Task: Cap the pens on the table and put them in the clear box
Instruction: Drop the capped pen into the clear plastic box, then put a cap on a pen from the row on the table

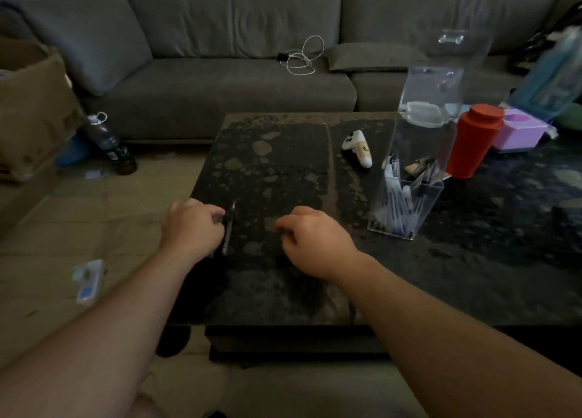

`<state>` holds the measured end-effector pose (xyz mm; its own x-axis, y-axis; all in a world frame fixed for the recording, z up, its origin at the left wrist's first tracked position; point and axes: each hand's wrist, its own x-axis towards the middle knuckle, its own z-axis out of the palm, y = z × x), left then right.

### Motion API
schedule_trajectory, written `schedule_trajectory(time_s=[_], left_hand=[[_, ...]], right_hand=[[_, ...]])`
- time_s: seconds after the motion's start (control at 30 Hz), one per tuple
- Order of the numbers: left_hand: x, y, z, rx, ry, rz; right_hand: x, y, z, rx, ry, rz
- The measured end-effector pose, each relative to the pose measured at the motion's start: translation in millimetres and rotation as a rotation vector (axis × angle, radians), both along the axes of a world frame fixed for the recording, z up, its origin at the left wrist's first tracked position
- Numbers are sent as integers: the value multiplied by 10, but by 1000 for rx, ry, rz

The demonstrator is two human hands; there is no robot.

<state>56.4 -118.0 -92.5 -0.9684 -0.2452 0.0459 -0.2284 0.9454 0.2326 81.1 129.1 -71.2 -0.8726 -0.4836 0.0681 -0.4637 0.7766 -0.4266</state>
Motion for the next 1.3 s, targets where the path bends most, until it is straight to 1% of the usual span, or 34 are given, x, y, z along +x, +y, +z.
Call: schedule_trajectory(time_s=[0.07, 0.23, 0.4, 0.47, 0.63, 0.7, 0.73, 0.83, 0.97, 1.1, 1.17, 1.23, 1.3], left_hand=[[-8, 18, -3, -11, -37, -8], [-11, 108, 1, -83, -51, -71], [19, 172, -7, 37, -95, -109], [53, 237, 22, 20, -112, -142], [119, 372, 79, -52, -117, -221], [135, 427, 63, -50, -91, -245], [140, 455, 48, -45, -68, -254], [136, 505, -2, 33, -9, -251], [93, 509, -46, 227, -59, -240], [100, 555, -7, 221, -83, -267], [109, 576, 20, 247, -83, -257], [118, 594, 39, 262, -63, -259], [132, 621, 61, 284, -29, -250]], right_hand=[[-6, -45, -3, 8, -11, -6], [-20, -144, -35, 19, 14, -16], [-47, -175, -70, 27, 9, -19], [-57, -189, -98, 33, -12, -32], [-87, -222, -174, 210, -121, -30], [-99, -232, -219, 217, -132, -98], [-103, -233, -235, 212, -108, -136], [-109, -213, -234, 220, -47, -215], [-163, -127, -134, 214, -110, -285], [-197, 18, -67, 212, -201, -295], [-199, 101, -49, 217, -230, -312], [-221, 183, -16, 203, -269, -326], [-245, 261, 20, 163, -265, -326]])
